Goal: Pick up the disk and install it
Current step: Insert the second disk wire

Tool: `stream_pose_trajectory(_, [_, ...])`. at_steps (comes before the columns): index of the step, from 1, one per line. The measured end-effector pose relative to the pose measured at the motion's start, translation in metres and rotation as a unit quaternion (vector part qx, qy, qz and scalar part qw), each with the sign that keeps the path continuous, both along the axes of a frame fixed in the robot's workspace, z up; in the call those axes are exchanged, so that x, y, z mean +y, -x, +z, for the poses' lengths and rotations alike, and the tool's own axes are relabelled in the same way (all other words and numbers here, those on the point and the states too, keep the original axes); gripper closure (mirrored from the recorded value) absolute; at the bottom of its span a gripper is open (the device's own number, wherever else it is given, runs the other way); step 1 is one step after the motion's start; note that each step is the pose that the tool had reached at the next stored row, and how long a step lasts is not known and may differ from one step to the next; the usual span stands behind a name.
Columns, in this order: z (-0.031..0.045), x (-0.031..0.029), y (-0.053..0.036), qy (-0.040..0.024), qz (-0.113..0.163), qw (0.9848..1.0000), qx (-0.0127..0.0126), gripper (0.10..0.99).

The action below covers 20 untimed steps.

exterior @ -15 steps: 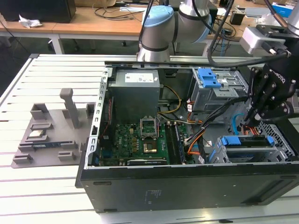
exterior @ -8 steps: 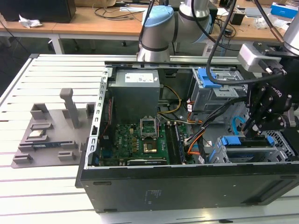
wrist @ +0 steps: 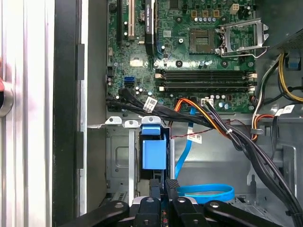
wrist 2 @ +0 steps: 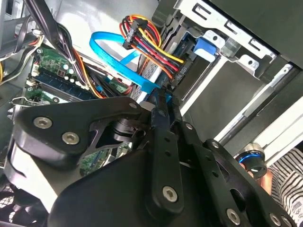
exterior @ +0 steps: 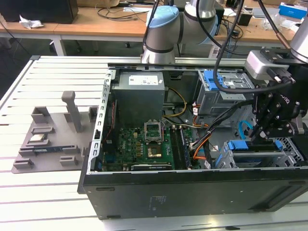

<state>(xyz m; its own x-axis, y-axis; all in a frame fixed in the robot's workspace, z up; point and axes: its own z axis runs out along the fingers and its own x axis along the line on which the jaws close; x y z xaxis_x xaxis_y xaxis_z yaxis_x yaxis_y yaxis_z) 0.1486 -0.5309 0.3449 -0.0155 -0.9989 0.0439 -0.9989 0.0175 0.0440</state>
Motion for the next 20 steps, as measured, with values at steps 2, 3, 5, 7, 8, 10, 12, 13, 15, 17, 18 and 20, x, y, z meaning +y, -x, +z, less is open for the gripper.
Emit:
stream_pose_trajectory(2, [0.0000, 0.0000, -0.0005, 0.0000, 0.002, 1.0000, 0.0000, 0.925])
stream_pose_trajectory(3, [0.0000, 0.0000, -0.0007, 0.0001, 0.003, 1.0000, 0.0000, 0.925])
stream_pose_trajectory(5, [0.0000, 0.0000, -0.0011, -0.0001, 0.004, 1.0000, 0.0000, 0.925])
stream_pose_trajectory(7, [0.0001, 0.0000, -0.0012, -0.0007, 0.005, 1.0000, 0.0000, 0.925])
stream_pose_trajectory(8, [0.0002, 0.0000, -0.0013, -0.0011, 0.005, 1.0000, 0.0000, 0.925])
stream_pose_trajectory(10, [0.0003, 0.0000, -0.0013, -0.0025, 0.008, 1.0000, 0.0000, 0.925])
stream_pose_trajectory(12, [0.0002, 0.0001, -0.0015, -0.0030, 0.011, 0.9999, 0.0000, 0.925])
stream_pose_trajectory(13, [0.0003, 0.0001, -0.0019, -0.0031, 0.013, 0.9999, 0.0000, 0.925])
stream_pose_trajectory(15, [0.0003, 0.0000, -0.0023, -0.0034, 0.016, 0.9999, 0.0000, 0.925])
stream_pose_trajectory(17, [0.0000, -0.0005, -0.0024, -0.0036, 0.017, 0.9999, 0.0000, 0.925])
stream_pose_trajectory(18, [-0.0008, -0.0010, -0.0024, -0.0037, 0.017, 0.9998, 0.0000, 0.925])
stream_pose_trajectory(20, [-0.0058, -0.0024, -0.0020, -0.0034, 0.017, 0.9998, 0.0000, 0.925])
